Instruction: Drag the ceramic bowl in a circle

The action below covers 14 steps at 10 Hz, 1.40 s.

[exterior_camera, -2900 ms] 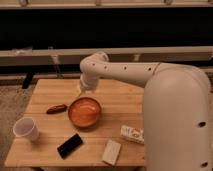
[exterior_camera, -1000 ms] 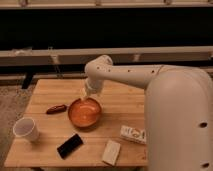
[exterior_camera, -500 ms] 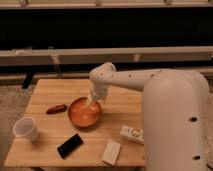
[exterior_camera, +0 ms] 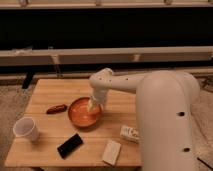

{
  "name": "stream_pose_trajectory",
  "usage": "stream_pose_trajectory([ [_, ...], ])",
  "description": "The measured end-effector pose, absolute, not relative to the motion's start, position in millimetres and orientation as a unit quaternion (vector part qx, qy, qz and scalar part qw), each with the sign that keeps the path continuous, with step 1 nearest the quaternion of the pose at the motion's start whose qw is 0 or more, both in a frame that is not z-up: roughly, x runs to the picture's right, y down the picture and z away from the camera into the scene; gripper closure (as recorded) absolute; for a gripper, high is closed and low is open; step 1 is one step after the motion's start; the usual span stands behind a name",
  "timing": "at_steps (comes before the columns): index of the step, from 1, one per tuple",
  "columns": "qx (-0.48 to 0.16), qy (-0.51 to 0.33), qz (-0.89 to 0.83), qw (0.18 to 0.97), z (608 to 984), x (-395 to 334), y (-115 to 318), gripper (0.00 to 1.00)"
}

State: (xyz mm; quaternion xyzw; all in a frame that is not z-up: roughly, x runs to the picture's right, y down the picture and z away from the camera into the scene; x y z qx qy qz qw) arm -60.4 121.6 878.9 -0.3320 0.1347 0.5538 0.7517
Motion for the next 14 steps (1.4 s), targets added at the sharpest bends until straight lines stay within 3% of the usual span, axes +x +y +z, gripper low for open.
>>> stream_pose_trajectory([
  [2,-0.334,0.138,0.553,0.751,882,-63,129,0.38],
  [8,-0.33,0.137,0.551,0.754,876,-59,121,0.97],
  [14,-0.316,0.133,0.57,0.747,881,-35,83,1.0],
])
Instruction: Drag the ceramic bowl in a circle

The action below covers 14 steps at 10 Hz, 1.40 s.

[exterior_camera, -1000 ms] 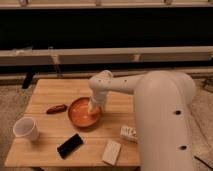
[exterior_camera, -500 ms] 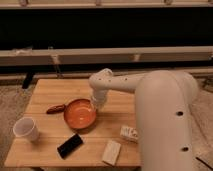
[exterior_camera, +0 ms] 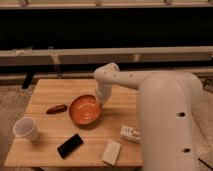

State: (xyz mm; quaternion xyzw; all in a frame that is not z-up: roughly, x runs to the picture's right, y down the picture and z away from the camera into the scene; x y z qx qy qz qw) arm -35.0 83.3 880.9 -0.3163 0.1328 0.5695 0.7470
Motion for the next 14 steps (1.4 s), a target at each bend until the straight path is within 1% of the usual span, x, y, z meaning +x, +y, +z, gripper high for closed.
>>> stream_pose_trajectory([
  [2,-0.313,0.131,0.579,0.742,878,-31,79,1.0],
  [6,-0.304,0.127,0.601,0.728,884,11,48,1.0],
  [8,-0.3,0.127,0.614,0.719,877,32,49,1.0],
  [9,-0.3,0.126,0.614,0.719,873,37,54,0.98],
  [10,-0.3,0.125,0.612,0.721,869,38,59,0.9],
  [11,-0.299,0.123,0.611,0.722,869,37,58,0.79],
  [12,-0.299,0.12,0.61,0.724,870,34,55,0.71],
  [13,-0.299,0.116,0.608,0.726,867,30,54,0.59],
  [14,-0.298,0.116,0.608,0.726,865,32,55,0.56],
])
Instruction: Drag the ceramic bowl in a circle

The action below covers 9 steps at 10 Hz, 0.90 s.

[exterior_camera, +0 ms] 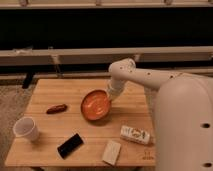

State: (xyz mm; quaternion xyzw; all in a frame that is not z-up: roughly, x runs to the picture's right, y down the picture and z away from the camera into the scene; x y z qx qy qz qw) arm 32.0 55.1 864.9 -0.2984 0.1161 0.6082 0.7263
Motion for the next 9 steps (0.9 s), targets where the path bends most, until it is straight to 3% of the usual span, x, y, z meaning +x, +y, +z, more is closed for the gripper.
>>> stream_pose_trajectory([
  [3,-0.296,0.108,0.606,0.73,858,25,56,0.65],
  [4,-0.294,0.106,0.606,0.731,857,25,56,0.62],
  [9,-0.289,0.092,0.606,0.736,847,12,54,0.27],
])
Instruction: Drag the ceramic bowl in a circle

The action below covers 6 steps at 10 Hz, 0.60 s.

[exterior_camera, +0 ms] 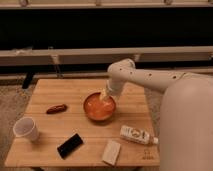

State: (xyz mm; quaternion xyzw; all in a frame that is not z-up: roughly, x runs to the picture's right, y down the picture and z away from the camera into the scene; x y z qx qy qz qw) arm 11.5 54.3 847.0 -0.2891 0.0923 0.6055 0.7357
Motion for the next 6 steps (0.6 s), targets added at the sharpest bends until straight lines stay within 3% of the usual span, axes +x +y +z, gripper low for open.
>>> stream_pose_trajectory([
  [4,-0.292,0.087,0.599,0.74,840.4,8.8,47.8,0.01],
  [6,-0.289,0.086,0.602,0.739,838.9,12.2,47.9,0.0],
])
